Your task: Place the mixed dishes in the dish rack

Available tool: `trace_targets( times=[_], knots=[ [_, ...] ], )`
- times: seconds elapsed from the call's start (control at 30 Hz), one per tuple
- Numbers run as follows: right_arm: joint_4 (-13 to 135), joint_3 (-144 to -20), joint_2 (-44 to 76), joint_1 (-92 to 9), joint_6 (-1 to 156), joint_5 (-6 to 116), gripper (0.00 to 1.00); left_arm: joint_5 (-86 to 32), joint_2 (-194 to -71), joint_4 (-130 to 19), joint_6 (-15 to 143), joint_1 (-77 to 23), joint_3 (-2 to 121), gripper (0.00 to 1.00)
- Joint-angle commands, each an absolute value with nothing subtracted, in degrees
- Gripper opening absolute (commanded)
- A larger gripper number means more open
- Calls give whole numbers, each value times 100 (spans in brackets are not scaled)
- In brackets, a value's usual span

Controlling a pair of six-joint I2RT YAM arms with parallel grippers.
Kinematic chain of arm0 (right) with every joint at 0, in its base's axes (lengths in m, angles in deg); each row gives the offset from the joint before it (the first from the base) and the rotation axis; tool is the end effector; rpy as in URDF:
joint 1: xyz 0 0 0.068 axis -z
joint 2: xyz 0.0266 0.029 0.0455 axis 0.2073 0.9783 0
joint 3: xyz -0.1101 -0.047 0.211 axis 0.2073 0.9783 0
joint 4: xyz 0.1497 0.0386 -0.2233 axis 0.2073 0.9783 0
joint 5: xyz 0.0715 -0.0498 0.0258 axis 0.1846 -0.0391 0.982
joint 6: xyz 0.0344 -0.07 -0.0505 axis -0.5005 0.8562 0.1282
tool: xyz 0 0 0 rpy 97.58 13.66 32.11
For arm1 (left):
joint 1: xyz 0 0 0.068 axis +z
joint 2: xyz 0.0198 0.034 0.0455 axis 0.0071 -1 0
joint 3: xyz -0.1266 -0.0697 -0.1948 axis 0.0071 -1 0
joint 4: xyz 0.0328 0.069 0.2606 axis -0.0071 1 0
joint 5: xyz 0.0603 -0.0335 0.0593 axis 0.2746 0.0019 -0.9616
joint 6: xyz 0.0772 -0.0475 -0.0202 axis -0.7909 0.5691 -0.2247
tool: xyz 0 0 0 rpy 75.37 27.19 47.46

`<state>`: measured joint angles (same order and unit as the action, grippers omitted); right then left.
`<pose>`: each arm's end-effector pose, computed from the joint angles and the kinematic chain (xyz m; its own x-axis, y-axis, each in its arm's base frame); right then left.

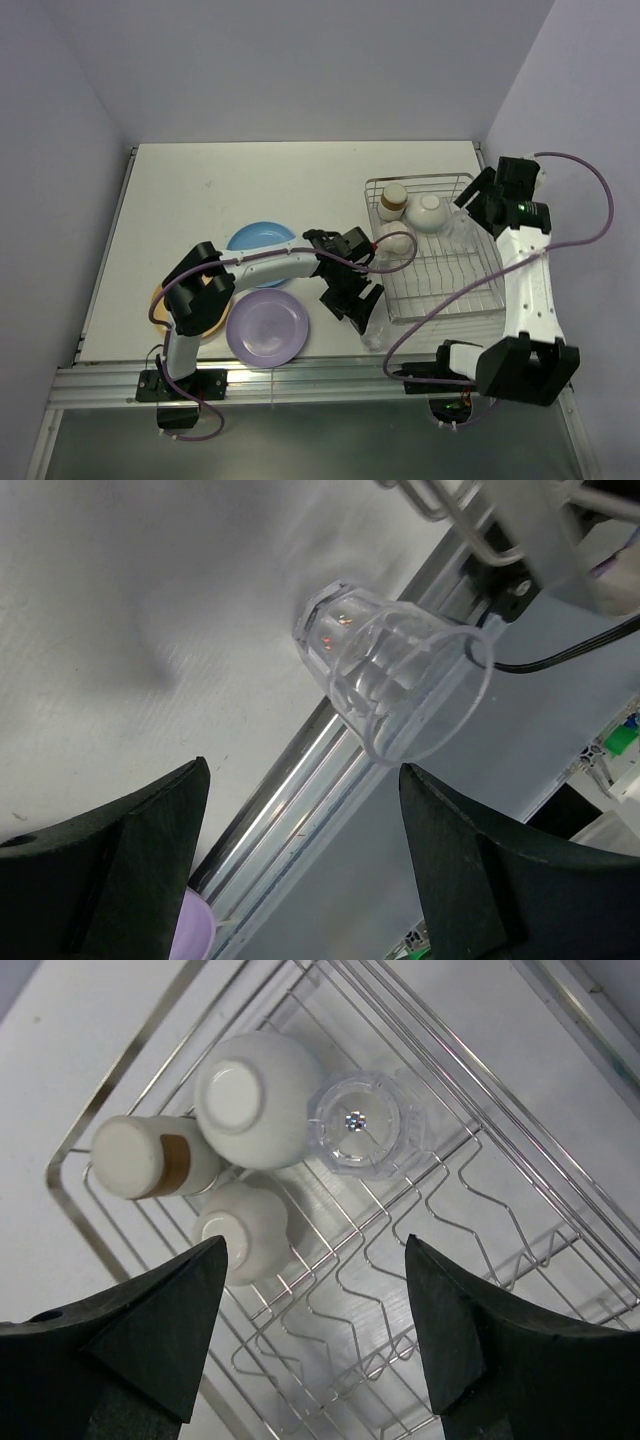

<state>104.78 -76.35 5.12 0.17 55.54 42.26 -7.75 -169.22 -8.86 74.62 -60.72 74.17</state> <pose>0.3011 -0.0721 0.2815 -0.4707 0.5907 -0.6553 0.5652 0.7722 0.2901 0.1722 -0.3798 0.1330 -0.7491 0.6448 -0.1523 0.6134 0.5882 -0.5270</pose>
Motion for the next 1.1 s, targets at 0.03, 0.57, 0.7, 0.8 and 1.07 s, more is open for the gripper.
trace_targets(
  times=[0.03,0.57,0.7,0.8,1.07],
  knots=[
    [10975,-7724,-84,-45,5420,4351,78,-766,-16895,-1456,7635,-6158,7051,82],
    [11432,-7953,-920,-212,5226,4668,76,-827,-16650,-2431,8207,-6184,6392,76],
    [11459,-7909,-999,-221,5244,4659,76,-907,-16596,-2406,8154,-6175,6461,77],
    [11468,-7917,-1034,-230,5261,4677,76,-845,-16693,-2441,8198,-6175,6497,77],
    [11467,-7961,-990,-291,5314,4686,76,-459,-16764,-3099,8312,-6175,6155,78]
  ],
)
